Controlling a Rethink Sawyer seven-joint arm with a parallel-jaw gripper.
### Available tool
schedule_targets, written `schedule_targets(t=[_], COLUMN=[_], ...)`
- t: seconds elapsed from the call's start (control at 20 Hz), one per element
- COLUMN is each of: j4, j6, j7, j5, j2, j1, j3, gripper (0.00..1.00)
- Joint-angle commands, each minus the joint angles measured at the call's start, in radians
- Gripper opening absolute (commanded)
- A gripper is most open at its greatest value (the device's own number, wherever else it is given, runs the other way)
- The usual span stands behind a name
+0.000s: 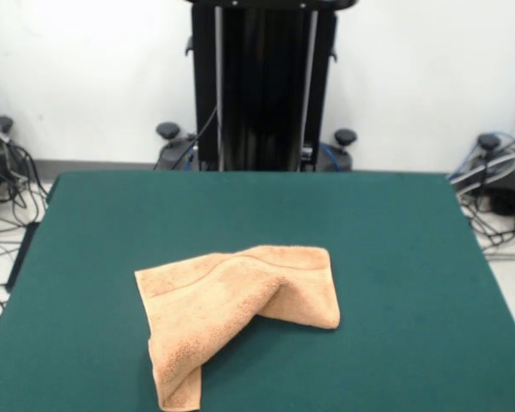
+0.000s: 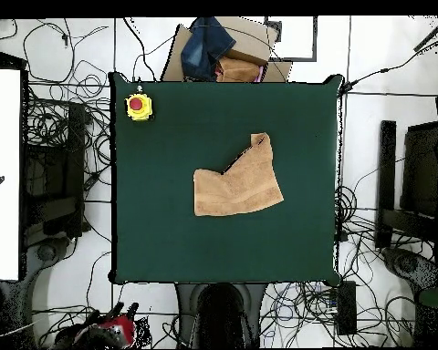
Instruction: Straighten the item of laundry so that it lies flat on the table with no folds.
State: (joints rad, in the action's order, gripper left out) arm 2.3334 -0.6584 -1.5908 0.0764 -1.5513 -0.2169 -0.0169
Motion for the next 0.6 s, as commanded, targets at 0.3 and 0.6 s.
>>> schedule_targets(t=[0.3,0.6], j4=[0.165,0.153], j6=[0.313,0.24], j7=[-0.145,-0.123], j5=[0.002,-0.013], j2=[0.213,0.207], j1=[0.212,0.235], j3=[-0.007,0.009], gripper=[1.0,1.0])
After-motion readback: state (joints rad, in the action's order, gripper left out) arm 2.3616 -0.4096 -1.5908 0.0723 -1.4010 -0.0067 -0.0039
